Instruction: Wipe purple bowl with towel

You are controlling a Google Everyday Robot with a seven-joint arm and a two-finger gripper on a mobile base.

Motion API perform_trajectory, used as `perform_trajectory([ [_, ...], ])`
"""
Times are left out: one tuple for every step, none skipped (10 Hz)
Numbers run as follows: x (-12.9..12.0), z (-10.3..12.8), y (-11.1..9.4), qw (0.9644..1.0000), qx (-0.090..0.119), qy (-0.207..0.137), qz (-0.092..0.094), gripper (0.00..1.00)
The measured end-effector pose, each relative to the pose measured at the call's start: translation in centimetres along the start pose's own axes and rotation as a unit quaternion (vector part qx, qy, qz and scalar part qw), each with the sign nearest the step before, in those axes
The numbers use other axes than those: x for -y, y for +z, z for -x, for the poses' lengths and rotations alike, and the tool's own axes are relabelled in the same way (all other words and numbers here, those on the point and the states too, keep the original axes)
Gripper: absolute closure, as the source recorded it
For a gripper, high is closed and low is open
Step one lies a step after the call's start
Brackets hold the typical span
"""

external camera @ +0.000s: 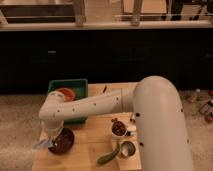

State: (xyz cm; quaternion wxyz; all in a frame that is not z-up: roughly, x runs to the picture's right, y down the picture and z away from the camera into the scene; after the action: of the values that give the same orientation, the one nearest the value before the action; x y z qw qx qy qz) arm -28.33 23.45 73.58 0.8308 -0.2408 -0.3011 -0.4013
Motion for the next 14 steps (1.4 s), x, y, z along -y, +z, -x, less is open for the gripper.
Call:
perform_trajectory([
  [-0.8, 0.5, 0.0, 1.0000, -0.001, 0.003, -0.001, 0.99],
  [-1.8, 0.7, -0.2, 0.9999, -0.004, 0.009, -0.006, 0.99],
  [-3.0, 0.7, -0.6, 0.9996, -0.008, 0.021, -0.014, 0.99],
  [-4.5, 0.6, -1.1, 0.9990, -0.013, 0.036, -0.022, 0.99],
  [-5.9, 0.3, -1.8, 0.9979, -0.022, 0.053, -0.031, 0.99],
  [-6.2, 0.3, -2.0, 0.9974, -0.025, 0.058, -0.034, 0.99],
  [-7.0, 0.1, -2.6, 0.9961, -0.033, 0.071, -0.041, 0.99],
  [-7.5, -0.5, -3.0, 0.9949, -0.038, 0.082, -0.045, 0.99],
  [-7.7, -0.9, -3.3, 0.9940, -0.041, 0.089, -0.048, 0.99],
  [-7.8, -1.5, -3.6, 0.9932, -0.044, 0.096, -0.050, 0.99],
  [-7.8, -2.2, -3.9, 0.9922, -0.046, 0.103, -0.053, 0.99],
  [-7.6, -3.1, -4.2, 0.9915, -0.049, 0.106, -0.056, 0.99],
  [-7.4, -4.1, -4.4, 0.9910, -0.050, 0.111, -0.056, 0.99],
  [-7.1, -4.6, -4.4, 0.9910, -0.048, 0.113, -0.055, 0.99],
])
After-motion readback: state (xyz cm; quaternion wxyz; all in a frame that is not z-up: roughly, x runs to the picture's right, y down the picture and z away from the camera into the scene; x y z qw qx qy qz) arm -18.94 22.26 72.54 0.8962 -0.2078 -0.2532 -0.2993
